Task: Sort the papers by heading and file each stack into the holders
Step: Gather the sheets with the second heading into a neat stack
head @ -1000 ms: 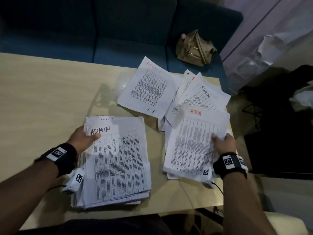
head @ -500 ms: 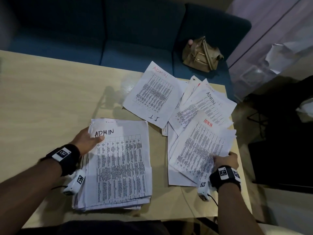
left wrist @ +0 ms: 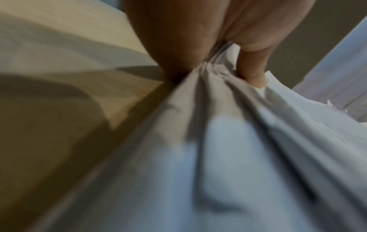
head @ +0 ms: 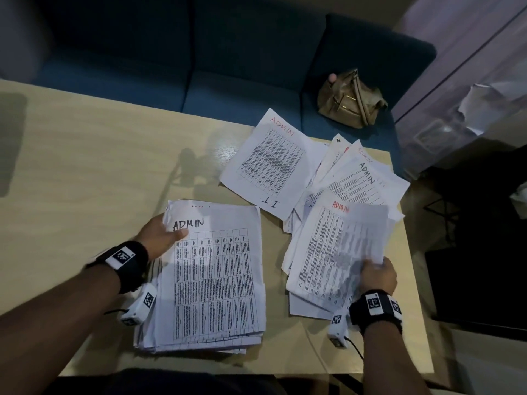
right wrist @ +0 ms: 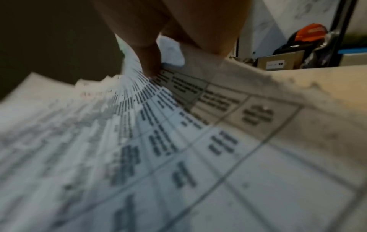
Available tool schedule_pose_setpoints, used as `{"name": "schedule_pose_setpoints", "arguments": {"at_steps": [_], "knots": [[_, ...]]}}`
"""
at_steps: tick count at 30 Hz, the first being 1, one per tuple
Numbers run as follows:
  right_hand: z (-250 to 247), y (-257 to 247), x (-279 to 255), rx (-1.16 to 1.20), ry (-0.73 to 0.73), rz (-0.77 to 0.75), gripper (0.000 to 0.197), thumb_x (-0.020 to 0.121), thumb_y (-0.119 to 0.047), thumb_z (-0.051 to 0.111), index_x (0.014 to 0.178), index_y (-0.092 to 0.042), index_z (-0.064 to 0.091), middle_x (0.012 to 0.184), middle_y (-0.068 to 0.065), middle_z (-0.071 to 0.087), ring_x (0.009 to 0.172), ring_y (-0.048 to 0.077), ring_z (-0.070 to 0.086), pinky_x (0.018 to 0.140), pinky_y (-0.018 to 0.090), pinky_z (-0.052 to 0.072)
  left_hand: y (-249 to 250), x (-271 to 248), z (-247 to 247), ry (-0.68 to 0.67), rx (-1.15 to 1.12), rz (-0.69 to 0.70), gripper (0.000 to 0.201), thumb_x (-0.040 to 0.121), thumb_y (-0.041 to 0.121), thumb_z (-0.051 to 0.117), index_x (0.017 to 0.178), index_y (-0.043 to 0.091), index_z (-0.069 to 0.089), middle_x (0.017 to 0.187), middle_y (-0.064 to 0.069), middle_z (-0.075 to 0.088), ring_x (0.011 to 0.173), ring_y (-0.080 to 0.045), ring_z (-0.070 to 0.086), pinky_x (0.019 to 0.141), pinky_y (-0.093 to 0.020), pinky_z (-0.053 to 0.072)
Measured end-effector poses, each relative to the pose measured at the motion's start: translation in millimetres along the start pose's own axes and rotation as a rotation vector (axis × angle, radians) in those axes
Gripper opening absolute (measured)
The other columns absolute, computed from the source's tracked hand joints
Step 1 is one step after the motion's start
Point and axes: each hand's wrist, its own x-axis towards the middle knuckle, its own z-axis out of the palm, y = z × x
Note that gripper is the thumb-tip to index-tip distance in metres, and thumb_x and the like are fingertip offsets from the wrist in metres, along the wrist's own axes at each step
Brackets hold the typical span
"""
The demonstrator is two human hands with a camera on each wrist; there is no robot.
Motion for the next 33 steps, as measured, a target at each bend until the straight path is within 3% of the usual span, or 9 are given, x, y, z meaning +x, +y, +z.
{"name": "schedule_pose_setpoints", "arguments": {"at_steps": [6,9,12,16,19,23,25,31,33], "knots": [[-44.1,-32.1,-5.1,0.293,0.061,-0.301,0.024,0.091,-0.021,0.06,0.11,-0.007,0.062,0.088,0.012,0.061,0.085,0.024,0.06,0.074,0.034,0.044,-2.3,2.0,-4.6,-0.031,-0.005,0.0,0.015,0.09,0.021,0.064,0.096,0.031,0.055,0.09,0.008,0.064,0.086,-0.008,0.059,0.084,-0.036,0.046],[-46.1,-52.0,-13.4,0.311,0.005,-0.359,0.031,0.089,-0.029,0.064,0.111,-0.006,0.064,0.094,0.01,0.065,0.091,0.025,0.064,0.079,0.036,0.049,-2.9,1.7,-6.2,-0.033,-0.025,-0.002,0.019,0.089,0.022,0.066,0.105,0.026,0.057,0.092,0.007,0.065,0.089,-0.013,0.062,0.082,-0.035,0.046],[-14.9,-75.5,-43.1,0.251,-0.155,-0.421,0.029,0.088,-0.029,0.065,0.11,-0.009,0.065,0.095,0.009,0.068,0.091,0.023,0.065,0.069,0.023,0.049,-3.6,3.1,-8.5,-0.059,-0.007,-0.017,0.04,0.087,0.026,0.068,0.124,0.02,0.055,0.102,0.006,0.066,0.102,-0.019,0.062,0.089,-0.037,0.046],[44.0,-100.3,-109.7,0.153,-0.436,-0.397,0.033,0.092,-0.025,0.061,0.12,-0.008,0.055,0.101,0.005,0.064,0.086,0.016,0.059,0.051,0.008,0.039,-6.0,4.8,-10.5,-0.078,-0.025,-0.062,0.081,0.081,0.058,0.065,0.146,0.024,0.034,0.147,-0.004,0.044,0.134,-0.029,0.043,0.11,-0.05,0.033],[77.7,-91.7,-146.4,0.058,-0.602,-0.271,0.043,0.094,-0.028,0.057,0.131,-0.018,0.038,0.114,0.009,0.063,0.088,0.023,0.061,0.07,0.027,0.053,-8.0,3.8,-10.2,-0.111,-0.289,0.044,0.102,0.06,0.087,0.056,0.145,0.038,0.033,0.155,0.004,0.033,0.141,-0.02,0.032,0.117,-0.051,0.021],[97.3,-82.5,-168.8,-0.24,-0.623,-0.383,0.064,0.086,-0.021,0.063,0.139,-0.018,0.026,0.121,0.01,0.058,0.096,0.027,0.062,0.081,0.034,0.052,3.8,-6.2,-11.7,-0.059,-0.331,0.169,0.052,0.09,0.051,0.054,0.136,0.056,0.031,0.159,0.006,0.017,0.145,-0.019,0.018,0.112,-0.05,0.019],[98.0,-86.3,-168.2,-0.173,-0.549,-0.368,0.074,0.079,-0.011,0.066,0.142,-0.011,0.026,0.126,0.01,0.05,0.099,0.022,0.055,0.087,0.035,0.052,3.8,-5.9,-10.5,-0.049,-0.261,0.192,0.051,0.089,0.038,0.062,0.127,0.061,0.037,0.154,0.004,0.031,0.139,-0.023,0.032,0.11,-0.051,0.029],[104.3,-103.9,-162.3,-0.486,-0.543,-0.512,0.059,0.082,-0.019,0.06,0.136,-0.014,0.035,0.134,0.004,0.042,0.122,0.024,0.045,0.098,0.04,0.045,-3.1,7.1,-6.9,0.118,-0.149,0.247,0.034,0.094,0.011,0.057,0.111,0.039,0.047,0.125,-0.005,0.054,0.089,-0.022,0.058,0.07,-0.026,0.047],[107.6,-101.3,-166.6,-0.577,-0.616,-0.563,0.044,0.085,-0.023,0.053,0.127,-0.014,0.045,0.126,0.004,0.049,0.115,0.024,0.053,0.096,0.04,0.047,-6.2,8.4,-8.8,0.104,-0.177,0.261,0.047,0.094,0.008,0.056,0.119,0.046,0.043,0.133,0.002,0.046,0.11,-0.017,0.051,0.09,-0.03,0.045]]}}
